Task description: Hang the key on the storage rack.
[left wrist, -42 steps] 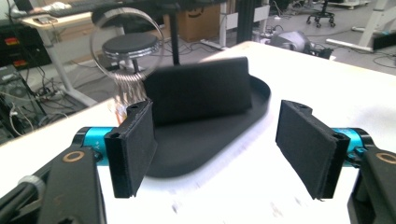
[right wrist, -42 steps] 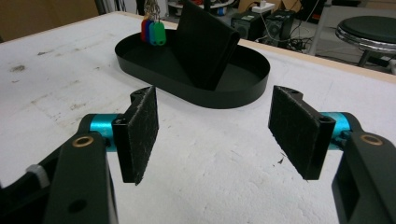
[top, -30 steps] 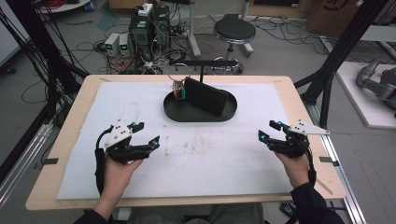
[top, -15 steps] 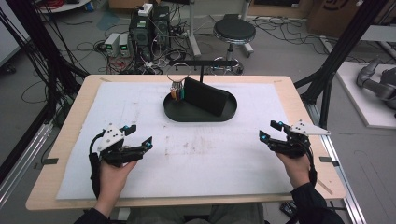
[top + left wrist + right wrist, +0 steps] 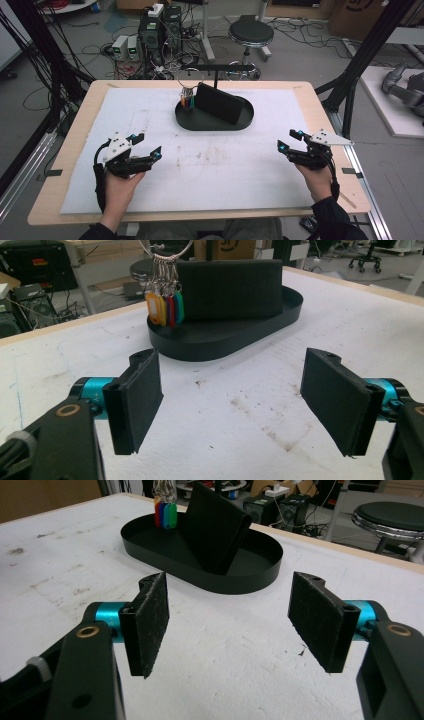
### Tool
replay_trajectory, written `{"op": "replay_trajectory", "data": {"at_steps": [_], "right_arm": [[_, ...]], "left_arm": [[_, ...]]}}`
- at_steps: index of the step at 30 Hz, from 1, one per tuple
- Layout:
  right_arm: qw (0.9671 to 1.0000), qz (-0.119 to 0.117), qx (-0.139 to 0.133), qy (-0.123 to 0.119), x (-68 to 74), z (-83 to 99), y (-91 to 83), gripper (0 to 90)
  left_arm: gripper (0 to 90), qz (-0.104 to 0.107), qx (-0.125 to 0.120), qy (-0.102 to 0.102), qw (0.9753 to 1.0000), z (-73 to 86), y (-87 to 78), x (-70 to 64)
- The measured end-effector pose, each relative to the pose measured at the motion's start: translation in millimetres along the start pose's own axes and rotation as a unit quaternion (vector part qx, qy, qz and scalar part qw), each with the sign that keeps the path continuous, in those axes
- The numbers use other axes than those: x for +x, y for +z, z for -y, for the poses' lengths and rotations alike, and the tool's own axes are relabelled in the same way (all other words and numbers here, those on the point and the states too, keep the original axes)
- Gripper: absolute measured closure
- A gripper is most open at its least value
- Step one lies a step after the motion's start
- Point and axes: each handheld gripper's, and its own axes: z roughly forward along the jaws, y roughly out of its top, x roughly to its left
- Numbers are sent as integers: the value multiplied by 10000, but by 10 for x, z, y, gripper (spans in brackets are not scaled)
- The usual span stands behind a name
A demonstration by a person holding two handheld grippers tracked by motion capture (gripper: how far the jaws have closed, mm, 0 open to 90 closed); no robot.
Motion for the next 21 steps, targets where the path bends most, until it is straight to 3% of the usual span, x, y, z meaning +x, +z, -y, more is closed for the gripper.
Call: {"op": "replay_trajectory", "data": {"at_steps": [21], "right_arm": [[10000,1,35,-8,-6,2,18,334]], "left_arm": [[245,65,37,105,9999,16,16,10]]}}
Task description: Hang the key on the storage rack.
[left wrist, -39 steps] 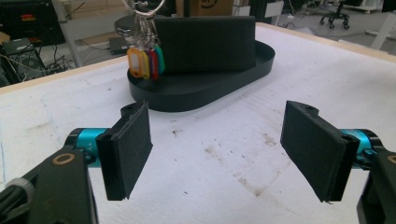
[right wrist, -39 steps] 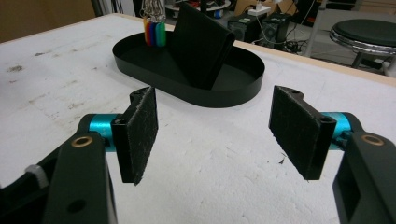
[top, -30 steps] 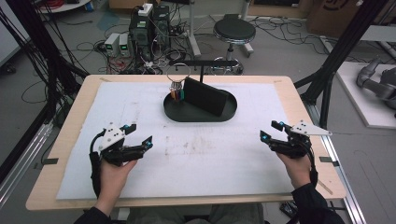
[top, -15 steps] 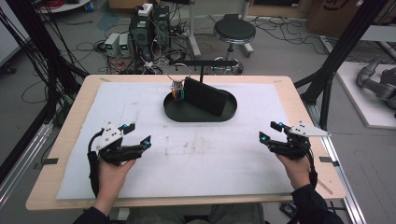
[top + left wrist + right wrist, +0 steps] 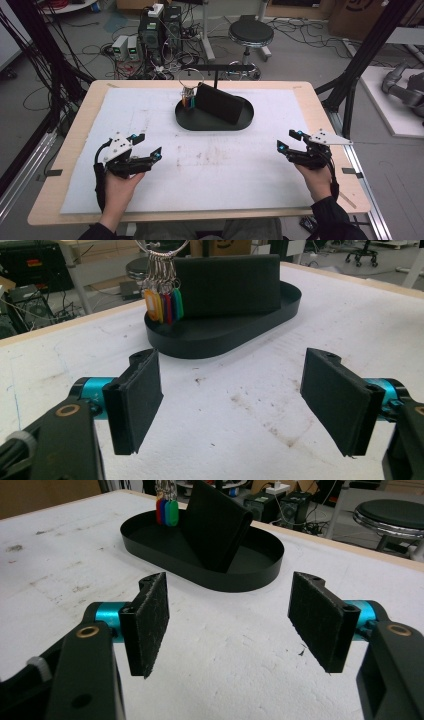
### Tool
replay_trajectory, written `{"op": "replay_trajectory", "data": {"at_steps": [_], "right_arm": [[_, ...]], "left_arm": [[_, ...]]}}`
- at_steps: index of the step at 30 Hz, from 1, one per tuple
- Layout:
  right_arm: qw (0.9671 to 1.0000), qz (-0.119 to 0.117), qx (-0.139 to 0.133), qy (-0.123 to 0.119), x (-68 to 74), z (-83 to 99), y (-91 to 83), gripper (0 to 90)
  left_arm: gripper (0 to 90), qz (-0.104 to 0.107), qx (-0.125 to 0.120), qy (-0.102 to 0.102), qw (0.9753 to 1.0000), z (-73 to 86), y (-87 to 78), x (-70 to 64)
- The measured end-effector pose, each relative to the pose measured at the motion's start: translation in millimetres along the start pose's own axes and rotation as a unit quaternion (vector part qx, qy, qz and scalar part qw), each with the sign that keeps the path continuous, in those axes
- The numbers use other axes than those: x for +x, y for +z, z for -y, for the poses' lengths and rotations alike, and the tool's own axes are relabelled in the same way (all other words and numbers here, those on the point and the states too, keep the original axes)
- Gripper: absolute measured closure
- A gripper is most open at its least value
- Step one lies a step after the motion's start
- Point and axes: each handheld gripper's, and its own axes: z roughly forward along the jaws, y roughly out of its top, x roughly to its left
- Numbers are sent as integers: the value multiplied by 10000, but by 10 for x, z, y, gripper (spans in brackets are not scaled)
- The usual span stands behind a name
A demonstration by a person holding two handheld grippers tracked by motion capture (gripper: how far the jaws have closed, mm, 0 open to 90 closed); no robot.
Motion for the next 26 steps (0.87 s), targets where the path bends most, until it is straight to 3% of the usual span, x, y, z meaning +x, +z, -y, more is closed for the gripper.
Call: {"op": "replay_trajectory", "data": {"at_steps": [26], "right_arm": [[10000,-8,15,-8,-24,3,15,333]], "left_arm": [[245,-31,54,-3,10000,9,2,7]]}}
